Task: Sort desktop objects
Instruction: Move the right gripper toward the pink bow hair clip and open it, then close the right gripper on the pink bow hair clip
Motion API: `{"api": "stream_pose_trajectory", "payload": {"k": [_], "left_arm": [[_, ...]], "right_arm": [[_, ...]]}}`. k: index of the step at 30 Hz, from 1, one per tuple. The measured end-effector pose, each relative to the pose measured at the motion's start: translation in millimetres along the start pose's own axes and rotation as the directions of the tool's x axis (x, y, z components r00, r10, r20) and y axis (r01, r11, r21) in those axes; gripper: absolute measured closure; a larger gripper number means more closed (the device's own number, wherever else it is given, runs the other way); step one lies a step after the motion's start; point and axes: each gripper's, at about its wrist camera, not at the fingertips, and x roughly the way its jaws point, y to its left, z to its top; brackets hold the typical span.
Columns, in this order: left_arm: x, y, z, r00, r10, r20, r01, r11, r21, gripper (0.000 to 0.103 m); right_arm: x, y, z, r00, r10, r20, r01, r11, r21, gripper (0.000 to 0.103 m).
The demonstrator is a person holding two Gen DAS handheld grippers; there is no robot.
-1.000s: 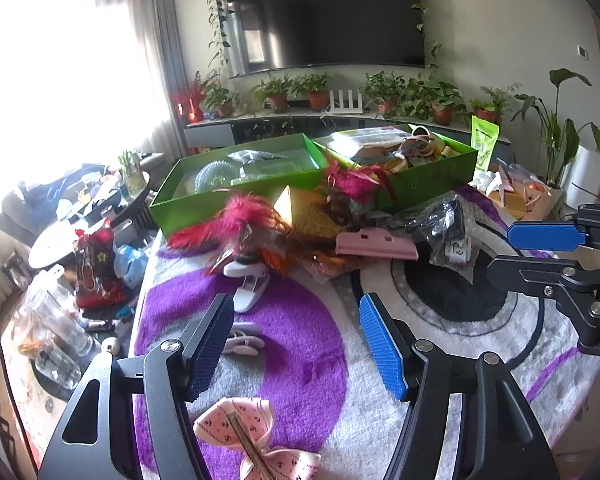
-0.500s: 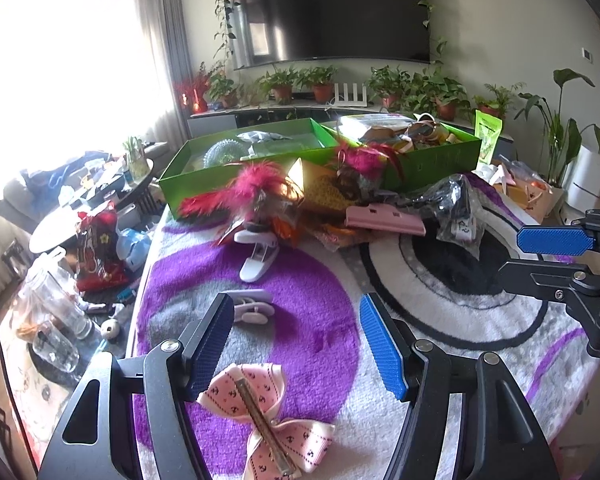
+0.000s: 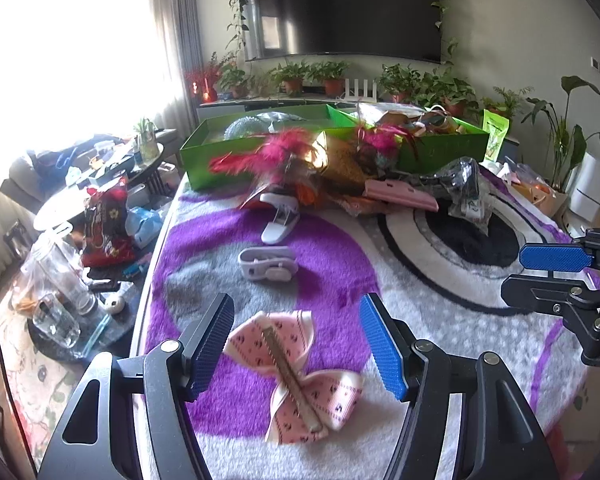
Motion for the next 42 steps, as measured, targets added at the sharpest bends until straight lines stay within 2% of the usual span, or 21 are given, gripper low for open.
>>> {"api": "stream_pose_trajectory", "payload": {"k": [12,28,34,42], "left_arm": [[-10.1,5.3,-13.4,1.0,0.009,0.0,-0.009,1.0,-0.006,0.037],[-0.9,30.5,-32.9,1.0,0.004,-0.03,-0.006,0.999,-0.045,0.037],[1.6,48.5,-31.6,1.0,0.009,-0.026,-0.011,0.996,-0.091,0.037],[1.9,55.3,-29.6,1.0,0.015,-0.021,-0.017,0.996,-0.092,0.037]], "right_arm": [[1.1,16.5,-13.0,1.0,0.026,-0.012,-0.026,1.0,-0.003,0.06],[23.0,32.3,-15.9,0.997,0.058,-0.057,-0.058,0.998,0.008,0.06],[35.1,51.8,-15.2,0.992,0.095,-0.087,-0.097,0.995,-0.021,0.06],[46.1,74.7,-13.3,0.981,0.152,-0.12,-0.158,0.987,-0.038,0.06]]}}
